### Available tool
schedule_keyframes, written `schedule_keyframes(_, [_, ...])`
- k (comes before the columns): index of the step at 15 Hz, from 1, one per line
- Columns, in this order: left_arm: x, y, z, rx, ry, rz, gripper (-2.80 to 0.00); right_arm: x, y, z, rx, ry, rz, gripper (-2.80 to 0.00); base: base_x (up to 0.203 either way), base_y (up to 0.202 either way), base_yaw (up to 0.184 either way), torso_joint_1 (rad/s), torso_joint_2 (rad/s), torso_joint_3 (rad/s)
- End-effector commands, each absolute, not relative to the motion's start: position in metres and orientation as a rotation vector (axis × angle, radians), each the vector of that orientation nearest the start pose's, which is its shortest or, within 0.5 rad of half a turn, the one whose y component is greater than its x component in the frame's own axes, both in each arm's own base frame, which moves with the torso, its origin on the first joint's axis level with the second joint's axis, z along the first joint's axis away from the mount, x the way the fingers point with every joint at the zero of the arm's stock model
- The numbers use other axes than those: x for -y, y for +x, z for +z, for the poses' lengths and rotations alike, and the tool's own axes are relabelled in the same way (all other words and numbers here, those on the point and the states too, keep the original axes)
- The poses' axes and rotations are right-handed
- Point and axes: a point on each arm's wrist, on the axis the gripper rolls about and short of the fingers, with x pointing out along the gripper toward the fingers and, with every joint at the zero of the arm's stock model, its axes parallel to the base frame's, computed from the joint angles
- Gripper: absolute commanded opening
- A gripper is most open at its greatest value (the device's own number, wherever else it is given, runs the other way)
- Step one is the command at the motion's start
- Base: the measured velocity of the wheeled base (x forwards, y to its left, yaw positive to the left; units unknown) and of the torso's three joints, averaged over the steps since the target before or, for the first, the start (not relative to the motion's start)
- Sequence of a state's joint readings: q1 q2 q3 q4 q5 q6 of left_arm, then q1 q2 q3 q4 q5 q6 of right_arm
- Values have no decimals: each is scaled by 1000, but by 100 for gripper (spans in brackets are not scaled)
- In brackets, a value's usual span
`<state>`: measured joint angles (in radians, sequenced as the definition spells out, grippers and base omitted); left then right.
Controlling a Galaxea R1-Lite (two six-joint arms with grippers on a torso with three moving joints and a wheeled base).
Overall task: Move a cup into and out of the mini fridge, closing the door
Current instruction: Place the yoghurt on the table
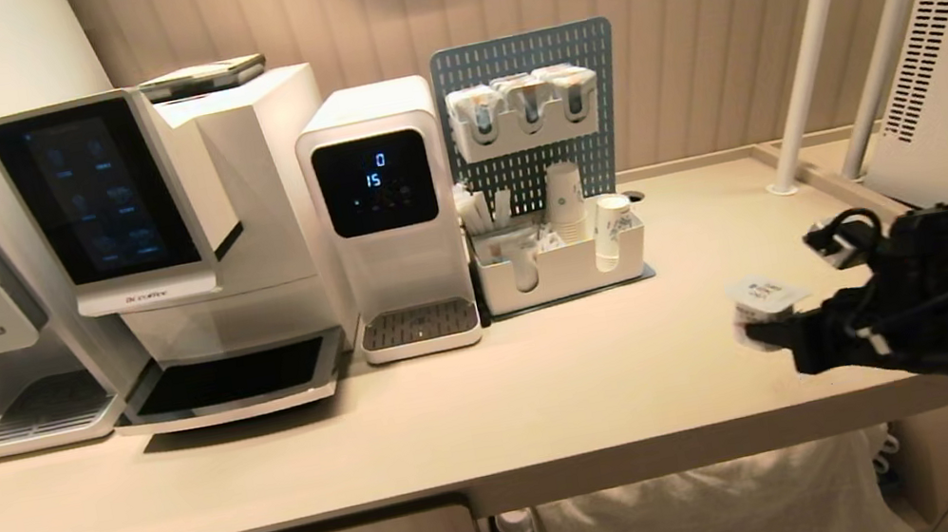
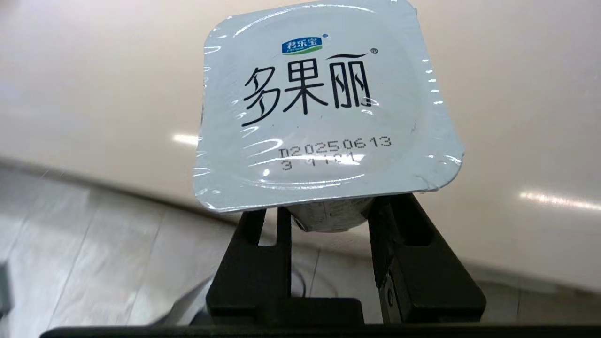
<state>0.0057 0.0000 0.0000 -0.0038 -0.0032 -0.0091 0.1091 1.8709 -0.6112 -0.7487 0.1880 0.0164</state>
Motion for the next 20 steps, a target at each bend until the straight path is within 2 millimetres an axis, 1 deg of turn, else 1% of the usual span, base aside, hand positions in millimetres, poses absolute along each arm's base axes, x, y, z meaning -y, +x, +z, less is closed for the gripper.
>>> schedule_keyframes(1, [0,-23,76,2,-9,3,-280,-53,349,43,-489,25,126,-280,0,0,0,0,0,0])
schedule_keyframes(3, [0,-23,76,2,-9,3,-280,-62,382,37,-400,46,-25,-280,0,0,0,0,0,0])
schedule_keyframes(4, [0,-23,76,2,-9,3,-280,-63,394,35,-384,58,-82,-280,0,0,0,0,0,0])
schedule_keyframes(7, [0,-23,76,2,-9,3,-280,-57,419,27,-425,94,-198,-280,0,0,0,0,0,0])
schedule_keyframes(10, [0,-23,76,2,-9,3,-280,-52,442,9,-464,82,-309,-280,0,0,0,0,0,0])
schedule_keyframes(11, [0,-23,76,2,-9,3,-280,-51,447,2,-478,71,-341,-280,0,0,0,0,0,0])
schedule_keyframes(14, [0,-23,76,2,-9,3,-280,-51,461,-6,-520,43,-407,-280,0,0,0,0,0,0])
schedule_keyframes(15, [0,-23,76,2,-9,3,-280,-51,465,-12,-530,36,-422,-280,0,0,0,0,0,0])
schedule_keyframes(16, [0,-23,76,2,-9,3,-280,-51,466,-16,-545,24,-434,-280,0,0,0,0,0,0])
schedule_keyframes(20, [0,-23,76,2,-9,3,-280,-51,467,-16,-571,13,-445,-280,0,0,0,0,0,0])
